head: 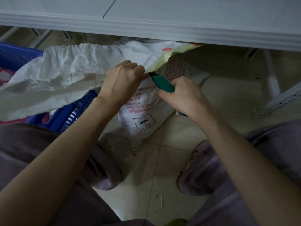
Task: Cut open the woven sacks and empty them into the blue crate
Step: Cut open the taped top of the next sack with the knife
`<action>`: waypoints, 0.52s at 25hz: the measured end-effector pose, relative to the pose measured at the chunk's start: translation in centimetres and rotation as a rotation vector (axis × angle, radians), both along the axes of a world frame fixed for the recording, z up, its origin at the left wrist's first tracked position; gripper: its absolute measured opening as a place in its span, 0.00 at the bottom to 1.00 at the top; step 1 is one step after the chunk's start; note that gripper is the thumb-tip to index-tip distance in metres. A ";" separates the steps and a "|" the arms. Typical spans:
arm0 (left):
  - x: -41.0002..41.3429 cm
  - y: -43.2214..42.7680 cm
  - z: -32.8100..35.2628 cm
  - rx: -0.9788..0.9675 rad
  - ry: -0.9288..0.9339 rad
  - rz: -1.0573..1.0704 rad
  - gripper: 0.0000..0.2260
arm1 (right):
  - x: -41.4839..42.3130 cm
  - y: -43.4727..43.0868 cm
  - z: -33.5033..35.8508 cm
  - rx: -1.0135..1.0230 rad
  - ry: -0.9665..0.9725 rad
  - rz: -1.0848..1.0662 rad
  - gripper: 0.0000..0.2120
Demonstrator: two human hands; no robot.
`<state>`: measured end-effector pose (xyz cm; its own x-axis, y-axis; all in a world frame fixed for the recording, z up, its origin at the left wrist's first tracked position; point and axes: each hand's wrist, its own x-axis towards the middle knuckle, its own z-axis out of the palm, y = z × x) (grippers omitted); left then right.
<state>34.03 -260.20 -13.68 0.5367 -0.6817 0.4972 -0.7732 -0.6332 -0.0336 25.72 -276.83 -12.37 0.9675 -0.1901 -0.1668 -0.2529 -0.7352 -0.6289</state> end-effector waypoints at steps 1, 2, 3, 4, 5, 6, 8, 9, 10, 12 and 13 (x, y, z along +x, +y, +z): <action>0.1 0.0 0.1 -0.016 0.019 0.014 0.11 | -0.1 -0.1 -0.1 -0.026 -0.018 -0.005 0.14; 0.1 -0.1 0.1 -0.024 0.033 0.024 0.09 | -0.1 -0.1 -0.3 -0.049 -0.034 -0.006 0.15; 0.0 -0.2 0.1 -0.028 0.041 0.033 0.07 | -0.1 0.0 -0.5 -0.064 -0.050 -0.006 0.15; -0.1 -0.5 0.1 -0.034 0.046 0.035 0.06 | -0.1 -0.1 -0.7 -0.067 -0.060 -0.008 0.15; -0.2 -0.6 0.1 -0.039 0.069 0.034 0.06 | -0.1 -0.1 -0.9 -0.067 -0.063 -0.012 0.16; -0.2 -0.5 0.2 -0.049 0.092 0.031 0.07 | -0.2 -0.4 -0.9 -0.082 -0.059 -0.019 0.16; -0.1 0.6 0.7 -0.091 0.107 0.080 0.12 | -0.3 -1.9 -0.6 -0.141 -0.035 -0.093 0.17; 0.3 1.5 0.9 -0.111 0.124 0.142 0.13 | -0.5 -3.0 -0.3 -0.145 -0.030 -0.159 0.18; 0.8 2.6 1.0 -0.128 0.133 0.200 0.11 | -0.9 -3.9 0.0 -0.118 -0.046 -0.211 0.18; 1.2 3.9 1.0 -0.144 0.141 0.271 0.05 | -1.6 -5.0 0.3 -0.053 -0.104 -0.219 0.15; 0.9 3.7 0.9 -0.138 0.169 0.261 0.04 | -1.7 -4.9 0.4 -0.043 -0.119 -0.201 0.13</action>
